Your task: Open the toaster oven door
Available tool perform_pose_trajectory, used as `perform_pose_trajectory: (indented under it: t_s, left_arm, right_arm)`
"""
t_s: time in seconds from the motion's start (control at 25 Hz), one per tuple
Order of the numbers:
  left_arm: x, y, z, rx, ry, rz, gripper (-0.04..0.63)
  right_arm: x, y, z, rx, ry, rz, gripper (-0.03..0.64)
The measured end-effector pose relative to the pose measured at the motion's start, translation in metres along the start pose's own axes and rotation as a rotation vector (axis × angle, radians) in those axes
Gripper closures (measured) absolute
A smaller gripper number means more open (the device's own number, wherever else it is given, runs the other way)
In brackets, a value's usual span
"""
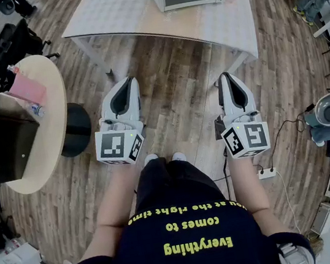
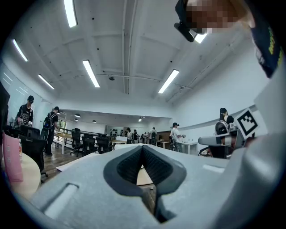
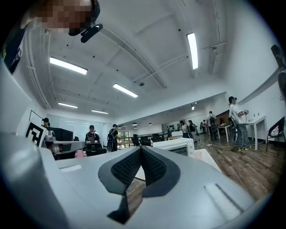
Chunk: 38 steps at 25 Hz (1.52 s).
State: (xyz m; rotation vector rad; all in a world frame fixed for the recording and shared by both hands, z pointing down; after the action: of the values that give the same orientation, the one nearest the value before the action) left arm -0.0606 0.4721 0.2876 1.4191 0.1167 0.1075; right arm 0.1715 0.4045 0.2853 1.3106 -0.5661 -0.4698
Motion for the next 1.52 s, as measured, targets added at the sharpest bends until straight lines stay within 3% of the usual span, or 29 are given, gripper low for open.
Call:
perform_pose_trajectory:
  t_s: [0.52,0.88,1.12,1.52]
  left_arm:
    - [0.023,-0.006,0.015,0.015,0.015,0.008,0.597]
    - [0.015,-0.008,0.048,0.019,0.026,0.014,0.597]
    - [-0.011,-0.010,0.103,0.023,0.054,0.011,0.597]
    - [-0.085,-0.029,0.244,0.014,0.123,0.015,0.597]
  right_arm:
    - [0.022,-0.009,-0.009,0.048,-0.034,0.034,0.606]
    - [0.033,-0.011,0.021,0.031,-0.048,0.031,0.606]
    - [0.048,-0.018,0.070,0.023,-0.033,0.020,0.606]
    - [0.089,-0.050,0.207,0.015,0.021,0.035,0.606]
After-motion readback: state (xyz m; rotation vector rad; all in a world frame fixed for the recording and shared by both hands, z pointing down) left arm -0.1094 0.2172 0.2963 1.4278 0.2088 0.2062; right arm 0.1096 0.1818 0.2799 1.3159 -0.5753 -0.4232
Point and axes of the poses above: the fingertips, and each gripper's own axes: z forward along the fingers, x to its right, y out of its underside, the point moved 3 cm from there along -z, backward along the fingers, and after that the axes turned 12 degrees about -x, right-handed, at the moved point
